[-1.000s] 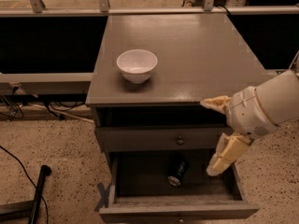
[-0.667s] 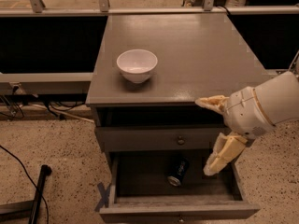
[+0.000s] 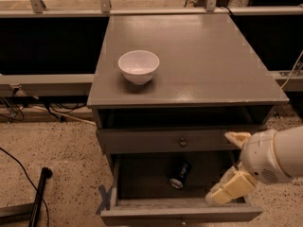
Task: Pick pepsi can from middle drawer and place on counter
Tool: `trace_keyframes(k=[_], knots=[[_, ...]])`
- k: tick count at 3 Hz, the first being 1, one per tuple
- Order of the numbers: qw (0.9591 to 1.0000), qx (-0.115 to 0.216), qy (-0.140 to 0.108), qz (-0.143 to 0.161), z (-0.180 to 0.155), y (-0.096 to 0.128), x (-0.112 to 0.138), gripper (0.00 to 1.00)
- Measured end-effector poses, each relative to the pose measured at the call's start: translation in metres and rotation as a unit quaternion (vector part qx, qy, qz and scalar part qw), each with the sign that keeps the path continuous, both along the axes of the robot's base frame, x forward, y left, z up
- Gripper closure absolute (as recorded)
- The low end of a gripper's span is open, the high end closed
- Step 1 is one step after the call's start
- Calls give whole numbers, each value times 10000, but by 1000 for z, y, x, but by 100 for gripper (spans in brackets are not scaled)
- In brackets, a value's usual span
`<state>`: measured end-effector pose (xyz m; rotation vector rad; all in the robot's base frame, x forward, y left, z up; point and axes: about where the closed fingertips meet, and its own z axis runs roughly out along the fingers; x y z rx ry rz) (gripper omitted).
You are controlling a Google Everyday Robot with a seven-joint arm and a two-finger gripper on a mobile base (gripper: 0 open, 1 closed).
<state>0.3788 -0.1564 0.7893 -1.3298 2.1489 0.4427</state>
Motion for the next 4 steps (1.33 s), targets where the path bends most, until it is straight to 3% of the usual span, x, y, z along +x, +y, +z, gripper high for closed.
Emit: trace_keyframes(k=[1, 2, 3, 4], knots=[[9926, -175, 432, -1117, -54, -15, -25, 0], [9843, -130, 824, -1556, -85, -18, -45, 0], [9838, 269, 987, -1469, -87, -17, -35, 0], [9629, 1006, 1607, -1920, -130, -12, -25, 0]])
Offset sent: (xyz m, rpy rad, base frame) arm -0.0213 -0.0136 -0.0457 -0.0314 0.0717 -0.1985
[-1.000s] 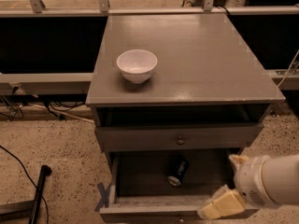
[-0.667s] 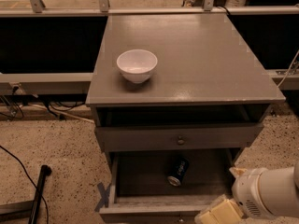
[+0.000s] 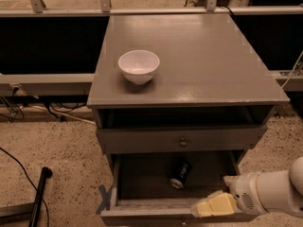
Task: Pick pepsi can from middle drawer and place on counter
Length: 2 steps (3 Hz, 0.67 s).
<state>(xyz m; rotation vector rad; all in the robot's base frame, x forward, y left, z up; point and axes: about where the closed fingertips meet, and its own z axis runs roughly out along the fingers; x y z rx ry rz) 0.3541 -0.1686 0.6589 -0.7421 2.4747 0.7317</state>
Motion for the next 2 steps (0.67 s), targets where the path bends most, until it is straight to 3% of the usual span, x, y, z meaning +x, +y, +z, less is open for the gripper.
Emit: trace_keyframes(k=[1, 2], knots=[[9907, 280, 664, -1150, -62, -8, 23, 0], [9757, 84, 1008, -1946, -103, -22, 37, 0]])
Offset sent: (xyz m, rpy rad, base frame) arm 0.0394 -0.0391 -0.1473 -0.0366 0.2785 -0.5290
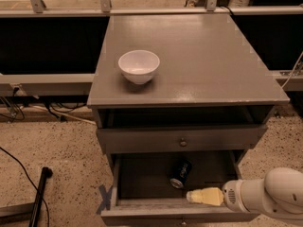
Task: Pick pepsi can from middle drawer and place on counter
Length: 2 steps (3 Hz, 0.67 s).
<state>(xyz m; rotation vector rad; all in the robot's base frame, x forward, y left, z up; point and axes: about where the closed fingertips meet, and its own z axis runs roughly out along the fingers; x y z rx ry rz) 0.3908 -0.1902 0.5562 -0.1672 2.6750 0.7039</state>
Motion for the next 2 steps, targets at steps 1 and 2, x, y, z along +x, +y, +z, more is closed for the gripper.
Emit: trace_keyframes(k=[1, 2], knots=[[10000, 55, -15, -13, -1, 1, 2, 0], [9985, 474, -122, -254, -9, 8, 23, 0]])
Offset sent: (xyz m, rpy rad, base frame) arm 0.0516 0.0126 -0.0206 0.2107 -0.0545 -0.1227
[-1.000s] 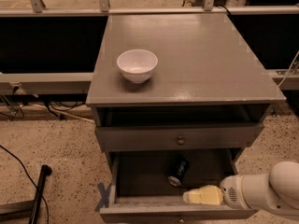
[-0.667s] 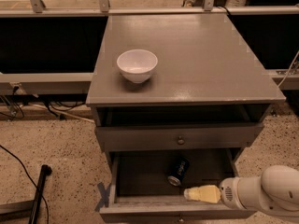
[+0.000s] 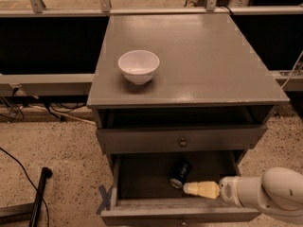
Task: Pick pepsi can from middle drawer and place on counter
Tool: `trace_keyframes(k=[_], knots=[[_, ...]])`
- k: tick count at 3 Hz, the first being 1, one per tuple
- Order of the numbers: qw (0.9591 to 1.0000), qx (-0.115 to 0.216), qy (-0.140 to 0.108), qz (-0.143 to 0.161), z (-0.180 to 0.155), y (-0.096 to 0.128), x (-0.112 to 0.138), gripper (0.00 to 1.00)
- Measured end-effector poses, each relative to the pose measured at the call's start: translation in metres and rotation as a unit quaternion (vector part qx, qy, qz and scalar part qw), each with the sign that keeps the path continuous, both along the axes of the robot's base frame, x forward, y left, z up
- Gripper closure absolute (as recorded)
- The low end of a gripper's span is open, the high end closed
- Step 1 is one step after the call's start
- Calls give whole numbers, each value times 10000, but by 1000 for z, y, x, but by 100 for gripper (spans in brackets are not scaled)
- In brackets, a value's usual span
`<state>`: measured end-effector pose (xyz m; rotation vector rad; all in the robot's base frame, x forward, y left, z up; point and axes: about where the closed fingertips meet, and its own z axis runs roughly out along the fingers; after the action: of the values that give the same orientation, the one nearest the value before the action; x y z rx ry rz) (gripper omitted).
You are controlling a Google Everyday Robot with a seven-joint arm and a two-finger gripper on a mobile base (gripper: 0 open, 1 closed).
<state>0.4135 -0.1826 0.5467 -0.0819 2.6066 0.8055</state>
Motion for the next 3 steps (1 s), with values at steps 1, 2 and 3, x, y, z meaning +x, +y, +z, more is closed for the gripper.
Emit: trace_keyframes(k=[1, 2, 3], knots=[[9976, 491, -32, -497, -14, 0, 27, 0], [9946, 446, 208, -915, -40, -5, 42, 11], [9925, 533, 489, -987, -71, 13, 59, 20]])
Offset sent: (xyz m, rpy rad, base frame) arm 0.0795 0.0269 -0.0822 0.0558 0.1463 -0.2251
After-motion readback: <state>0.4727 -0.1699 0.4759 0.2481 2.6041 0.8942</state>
